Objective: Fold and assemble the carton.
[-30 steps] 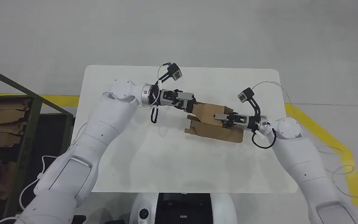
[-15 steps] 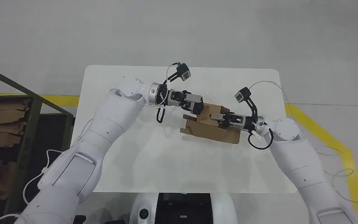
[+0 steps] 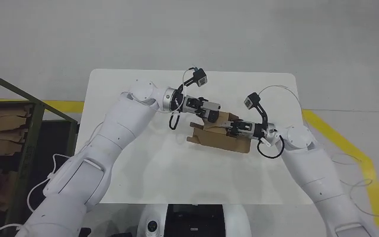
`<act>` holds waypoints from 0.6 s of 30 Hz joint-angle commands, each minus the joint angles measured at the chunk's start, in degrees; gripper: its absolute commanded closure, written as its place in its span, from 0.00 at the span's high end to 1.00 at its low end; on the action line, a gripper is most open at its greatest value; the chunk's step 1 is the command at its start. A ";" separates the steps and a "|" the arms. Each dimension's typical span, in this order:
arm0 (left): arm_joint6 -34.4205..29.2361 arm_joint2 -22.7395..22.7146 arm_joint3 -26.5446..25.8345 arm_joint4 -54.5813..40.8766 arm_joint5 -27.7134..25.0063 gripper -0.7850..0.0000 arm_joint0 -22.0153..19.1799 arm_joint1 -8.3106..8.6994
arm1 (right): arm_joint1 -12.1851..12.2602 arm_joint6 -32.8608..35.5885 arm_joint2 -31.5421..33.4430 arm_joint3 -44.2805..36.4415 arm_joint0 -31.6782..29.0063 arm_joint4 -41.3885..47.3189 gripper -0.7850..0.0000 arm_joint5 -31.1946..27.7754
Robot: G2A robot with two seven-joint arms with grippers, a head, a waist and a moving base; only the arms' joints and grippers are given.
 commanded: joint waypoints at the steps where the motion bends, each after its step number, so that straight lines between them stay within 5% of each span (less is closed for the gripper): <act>1: 0.06 0.25 0.44 0.04 -0.06 1.00 -0.20 -0.21 | -0.06 -0.03 -0.11 -0.29 -0.01 0.03 0.00 0.10; 10: 0.11 0.21 1.46 -0.08 -0.11 1.00 -0.77 -0.67 | -0.07 0.17 0.67 -0.24 -0.50 1.09 0.00 -0.04; 18: 1.09 -3.97 0.55 0.90 -1.09 1.00 0.18 0.92 | 0.51 0.93 3.81 0.43 -1.69 2.84 0.00 -0.97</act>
